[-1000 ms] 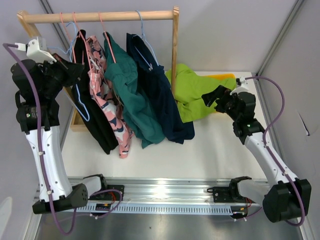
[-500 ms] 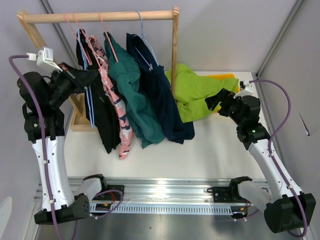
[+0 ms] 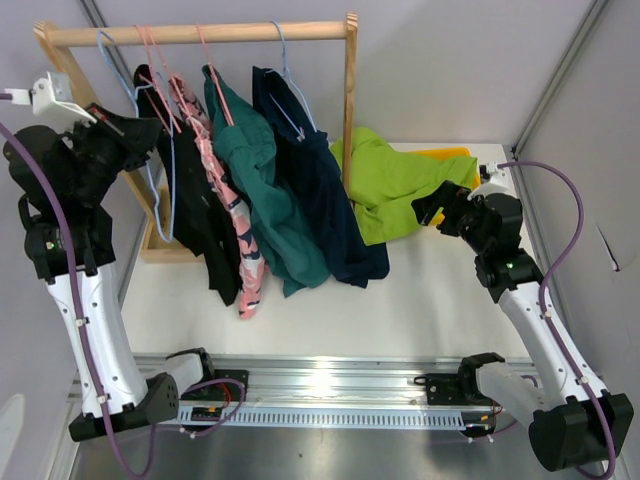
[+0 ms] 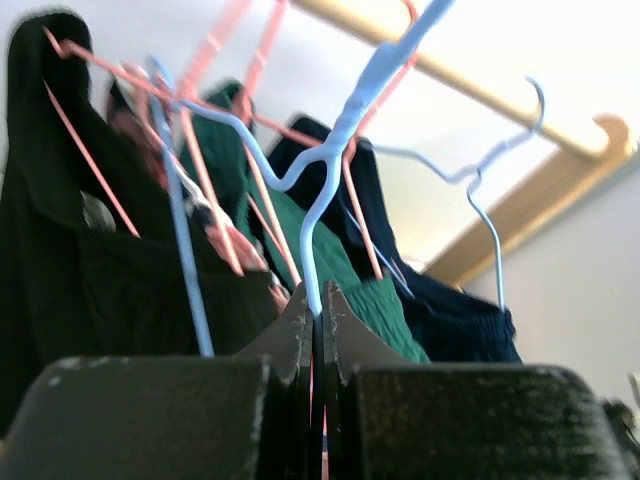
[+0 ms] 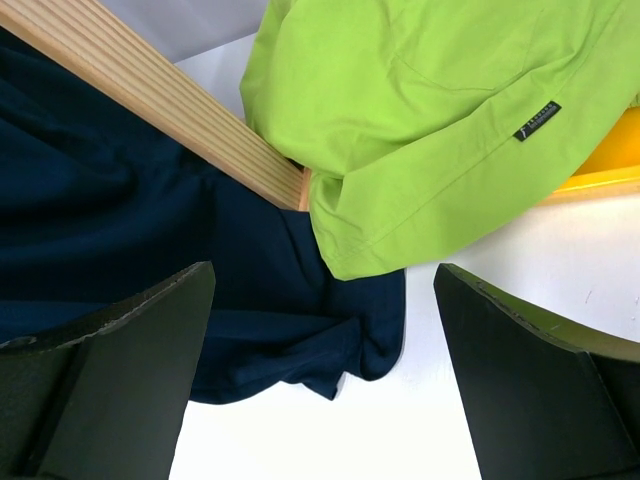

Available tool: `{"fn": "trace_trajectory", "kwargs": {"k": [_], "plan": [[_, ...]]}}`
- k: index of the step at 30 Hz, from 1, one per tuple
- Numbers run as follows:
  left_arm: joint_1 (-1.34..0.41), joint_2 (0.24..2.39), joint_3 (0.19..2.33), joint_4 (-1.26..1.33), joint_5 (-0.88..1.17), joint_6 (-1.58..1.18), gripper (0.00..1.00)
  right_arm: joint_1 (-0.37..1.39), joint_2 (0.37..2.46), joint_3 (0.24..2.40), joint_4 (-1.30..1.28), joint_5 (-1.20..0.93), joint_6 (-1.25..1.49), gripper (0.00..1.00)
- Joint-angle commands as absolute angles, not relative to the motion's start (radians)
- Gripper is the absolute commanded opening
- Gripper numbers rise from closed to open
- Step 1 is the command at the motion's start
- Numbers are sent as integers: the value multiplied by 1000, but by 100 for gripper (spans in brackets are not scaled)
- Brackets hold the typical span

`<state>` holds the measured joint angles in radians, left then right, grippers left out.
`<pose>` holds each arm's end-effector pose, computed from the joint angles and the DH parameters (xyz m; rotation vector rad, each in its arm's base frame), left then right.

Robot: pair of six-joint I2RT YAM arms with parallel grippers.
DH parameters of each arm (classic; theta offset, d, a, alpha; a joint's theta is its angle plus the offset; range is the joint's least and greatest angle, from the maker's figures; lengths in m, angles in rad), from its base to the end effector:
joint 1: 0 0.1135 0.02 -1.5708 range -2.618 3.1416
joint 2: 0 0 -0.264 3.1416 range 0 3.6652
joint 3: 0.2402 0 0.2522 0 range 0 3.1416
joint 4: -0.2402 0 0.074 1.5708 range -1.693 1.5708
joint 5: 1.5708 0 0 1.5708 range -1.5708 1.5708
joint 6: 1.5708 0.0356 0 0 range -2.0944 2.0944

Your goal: Remove the shorts from the hanger

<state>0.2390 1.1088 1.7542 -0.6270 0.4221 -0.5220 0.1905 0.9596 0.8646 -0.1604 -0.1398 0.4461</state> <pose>0.1670 0.0257 0.5471 -0.2606 1.5586 -0.5492 0.2188 0.0472 0.3386 0.1373 1.8570 0.5731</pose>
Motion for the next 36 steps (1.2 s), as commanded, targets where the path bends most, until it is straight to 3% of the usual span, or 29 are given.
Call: {"fn": "trace_trajectory", "kwargs": {"k": [1, 17, 36], "plan": [[273, 1137, 1870, -632, 339, -472, 0, 193, 948, 862, -146, -144, 428, 100], [344, 1456, 2114, -623, 359, -517, 0, 206, 976, 825, -109, -141, 419, 99], [328, 1054, 1798, -739, 253, -333, 0, 322, 905, 831, -179, -58, 430, 99]]}}
